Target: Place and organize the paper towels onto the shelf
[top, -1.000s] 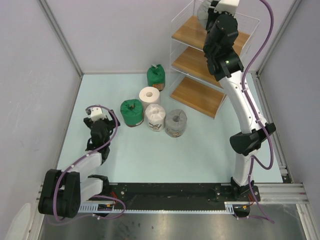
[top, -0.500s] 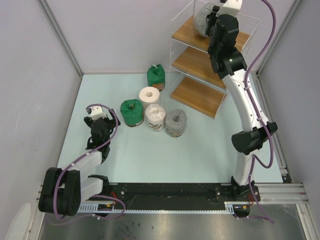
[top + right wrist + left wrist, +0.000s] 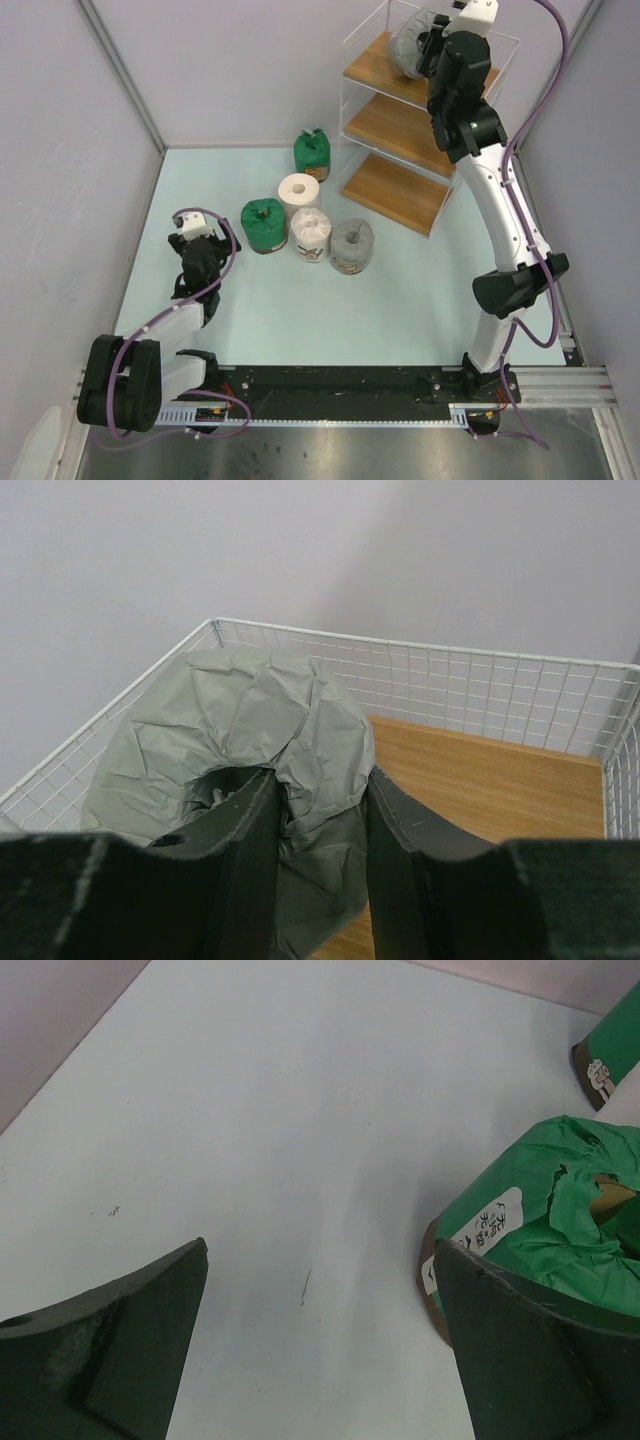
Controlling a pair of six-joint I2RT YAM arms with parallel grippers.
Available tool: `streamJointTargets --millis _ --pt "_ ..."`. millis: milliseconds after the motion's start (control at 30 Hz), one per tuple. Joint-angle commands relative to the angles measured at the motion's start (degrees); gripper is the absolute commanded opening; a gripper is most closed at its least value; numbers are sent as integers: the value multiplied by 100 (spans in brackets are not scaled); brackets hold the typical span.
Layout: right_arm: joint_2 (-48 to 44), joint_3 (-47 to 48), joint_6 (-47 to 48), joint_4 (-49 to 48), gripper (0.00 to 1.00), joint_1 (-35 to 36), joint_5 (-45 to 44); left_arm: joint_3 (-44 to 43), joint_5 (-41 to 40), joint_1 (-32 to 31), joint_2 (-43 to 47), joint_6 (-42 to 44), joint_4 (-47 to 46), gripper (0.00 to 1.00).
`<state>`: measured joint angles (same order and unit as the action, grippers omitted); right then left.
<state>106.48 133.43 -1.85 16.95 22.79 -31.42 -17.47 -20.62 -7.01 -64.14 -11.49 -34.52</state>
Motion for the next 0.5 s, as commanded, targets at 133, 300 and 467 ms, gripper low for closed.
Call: streamJointTargets --millis 133,300,467 --pt "-514 -1 -193 -183 38 -81 294 -248 58 -20 -28 68 -63 100" --pt "-470 26 -228 -113 48 -108 408 -274 76 -20 -63 76 -46 100" --pt "-452 8 -325 -87 54 -116 514 -265 32 -20 -29 59 -28 100"
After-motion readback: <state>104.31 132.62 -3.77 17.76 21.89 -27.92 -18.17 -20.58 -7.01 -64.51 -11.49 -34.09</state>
